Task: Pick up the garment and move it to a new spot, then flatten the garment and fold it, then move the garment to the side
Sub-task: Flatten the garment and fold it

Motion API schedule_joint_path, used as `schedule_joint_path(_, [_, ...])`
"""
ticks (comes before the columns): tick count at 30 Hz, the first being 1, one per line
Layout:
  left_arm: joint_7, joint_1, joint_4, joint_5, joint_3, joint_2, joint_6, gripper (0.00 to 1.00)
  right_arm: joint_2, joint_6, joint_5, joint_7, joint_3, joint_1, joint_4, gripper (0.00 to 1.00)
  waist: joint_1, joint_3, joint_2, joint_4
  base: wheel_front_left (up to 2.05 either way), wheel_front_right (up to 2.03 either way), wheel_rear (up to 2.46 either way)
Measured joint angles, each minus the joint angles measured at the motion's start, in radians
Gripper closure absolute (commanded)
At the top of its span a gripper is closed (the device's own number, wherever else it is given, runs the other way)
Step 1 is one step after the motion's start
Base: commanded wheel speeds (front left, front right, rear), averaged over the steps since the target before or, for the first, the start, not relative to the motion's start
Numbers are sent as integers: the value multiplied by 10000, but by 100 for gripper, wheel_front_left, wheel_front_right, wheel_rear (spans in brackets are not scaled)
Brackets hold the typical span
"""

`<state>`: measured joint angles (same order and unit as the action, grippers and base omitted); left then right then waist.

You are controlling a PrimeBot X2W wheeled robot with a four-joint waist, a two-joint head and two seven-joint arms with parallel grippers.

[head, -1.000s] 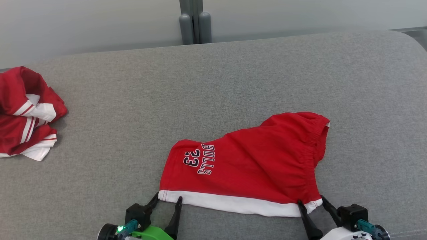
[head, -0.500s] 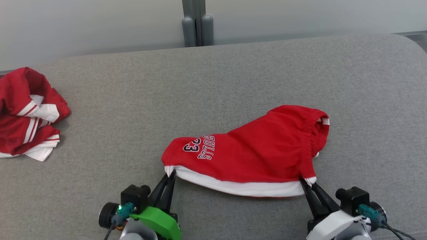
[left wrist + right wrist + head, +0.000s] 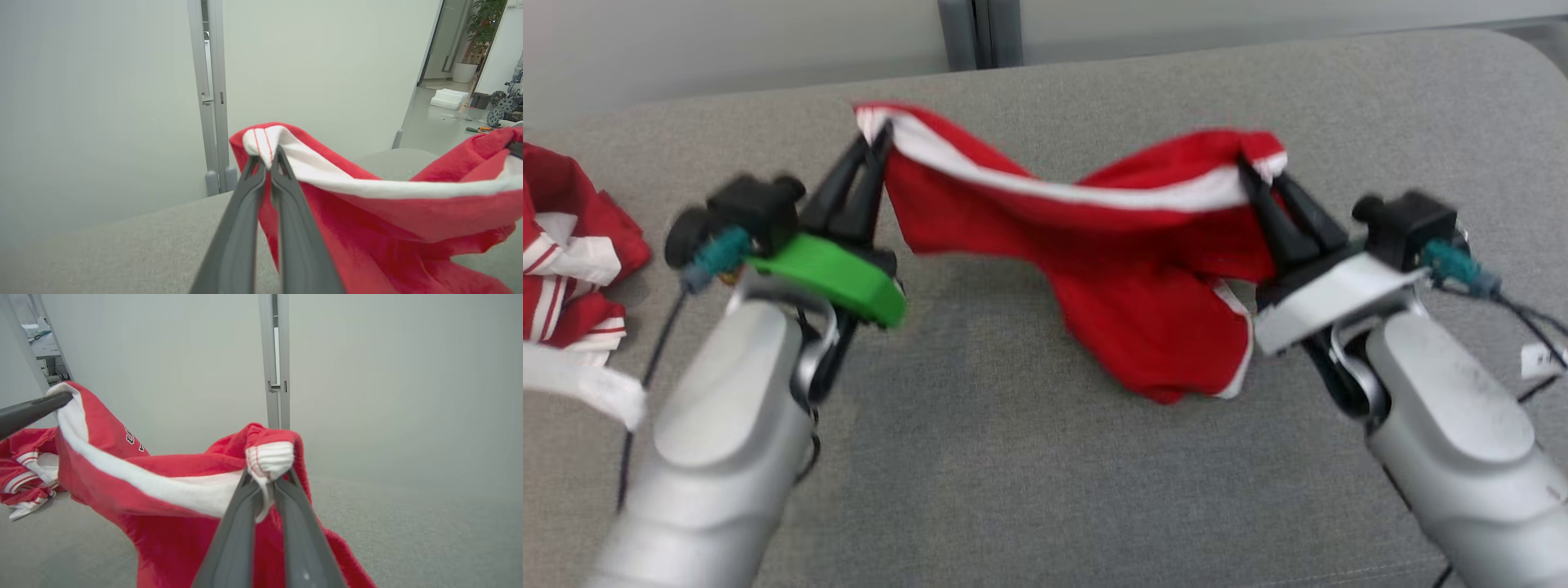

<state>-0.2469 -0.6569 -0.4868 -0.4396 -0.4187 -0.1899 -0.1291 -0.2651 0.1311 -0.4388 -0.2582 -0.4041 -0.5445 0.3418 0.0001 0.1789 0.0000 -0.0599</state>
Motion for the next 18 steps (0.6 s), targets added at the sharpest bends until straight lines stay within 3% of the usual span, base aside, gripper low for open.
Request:
schedule_joint_path(12, [711, -6957, -1912, -1057, -859, -466, -2, 100, -251, 0, -2452, 752, -105, -7234, 2566, 100, 2, 1967, 0, -66, 0, 0, 0])
schedule_joint_path(18, [506, -8937, -2949, -1340, -1308, -545, -15, 100, -280, 0, -2884, 623, -414, -9287, 3749, 100, 2, 2833, 0, -52, 0, 0, 0])
